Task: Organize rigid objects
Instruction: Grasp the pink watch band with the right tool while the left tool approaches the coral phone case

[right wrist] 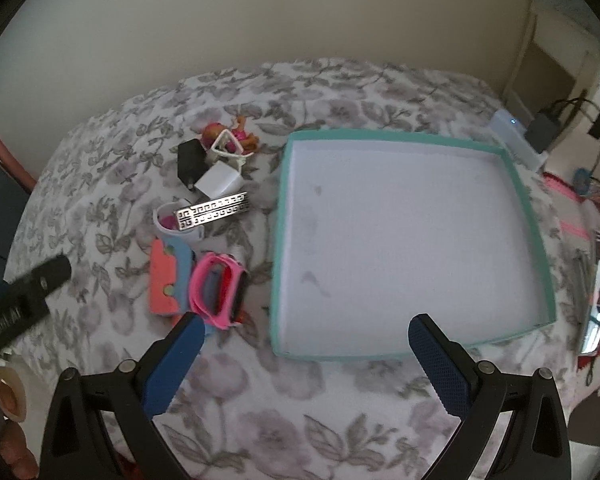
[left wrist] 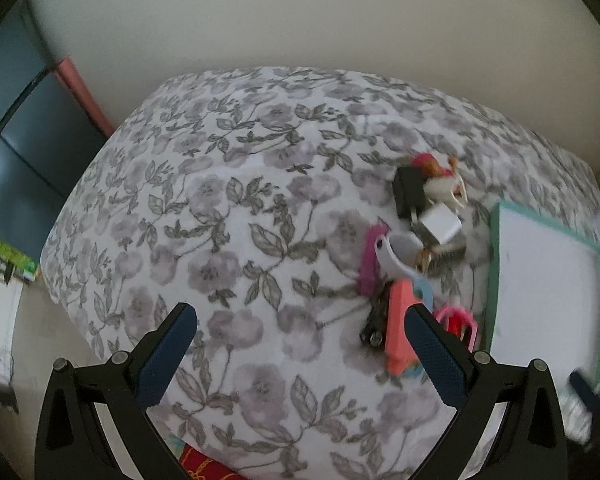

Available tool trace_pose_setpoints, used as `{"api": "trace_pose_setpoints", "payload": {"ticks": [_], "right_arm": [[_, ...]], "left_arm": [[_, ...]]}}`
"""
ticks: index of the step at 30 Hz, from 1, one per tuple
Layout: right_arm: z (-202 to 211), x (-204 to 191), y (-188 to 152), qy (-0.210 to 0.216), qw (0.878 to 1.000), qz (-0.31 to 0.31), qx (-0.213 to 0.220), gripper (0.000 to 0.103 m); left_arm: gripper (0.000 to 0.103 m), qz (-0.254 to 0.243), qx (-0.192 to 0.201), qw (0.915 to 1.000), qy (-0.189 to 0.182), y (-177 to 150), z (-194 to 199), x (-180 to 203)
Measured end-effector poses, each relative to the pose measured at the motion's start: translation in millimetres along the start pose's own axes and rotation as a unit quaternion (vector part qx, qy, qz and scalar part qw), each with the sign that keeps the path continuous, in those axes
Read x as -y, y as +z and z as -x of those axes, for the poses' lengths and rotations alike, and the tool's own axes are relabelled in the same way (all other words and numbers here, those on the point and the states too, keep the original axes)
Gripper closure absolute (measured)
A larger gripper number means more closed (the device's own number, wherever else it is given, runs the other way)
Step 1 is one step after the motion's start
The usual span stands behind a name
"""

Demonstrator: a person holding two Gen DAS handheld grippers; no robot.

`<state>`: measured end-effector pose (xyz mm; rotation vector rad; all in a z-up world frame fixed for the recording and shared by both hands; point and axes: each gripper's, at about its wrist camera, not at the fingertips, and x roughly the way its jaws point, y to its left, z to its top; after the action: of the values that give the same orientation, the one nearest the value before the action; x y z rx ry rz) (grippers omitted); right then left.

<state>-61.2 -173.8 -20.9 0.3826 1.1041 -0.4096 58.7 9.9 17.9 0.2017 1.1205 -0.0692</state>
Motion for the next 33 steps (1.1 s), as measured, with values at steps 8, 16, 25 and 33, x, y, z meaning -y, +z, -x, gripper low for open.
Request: {"api": "trace_pose_setpoints", "payload": {"ticks": [8,16,25,33], "right_arm": [[-29,-22,24,0.030,0.999,-0.005,-0.036,0.000],[-62,-37,27,0.052,0.996,0.002,-0.077,0.009],[-65,-46,21,0.057,0.995,0.022,-0.078,0.025],[-69,-57,19,0.058,0.994,0.046,-0.078,0.031]], "left_arm": [[0.000,0.041,-0.041,0.9983,-0.003,27,-28,11],[0.000,0.067,-0.103,0.9924,-0.003,14,-76,-3],[0.000,0.065,-0.110,0.9910,-0.038,8,-77,4],[0.000,0.055,-0.107,0.9918,-0.043,7,-79,9]]}}
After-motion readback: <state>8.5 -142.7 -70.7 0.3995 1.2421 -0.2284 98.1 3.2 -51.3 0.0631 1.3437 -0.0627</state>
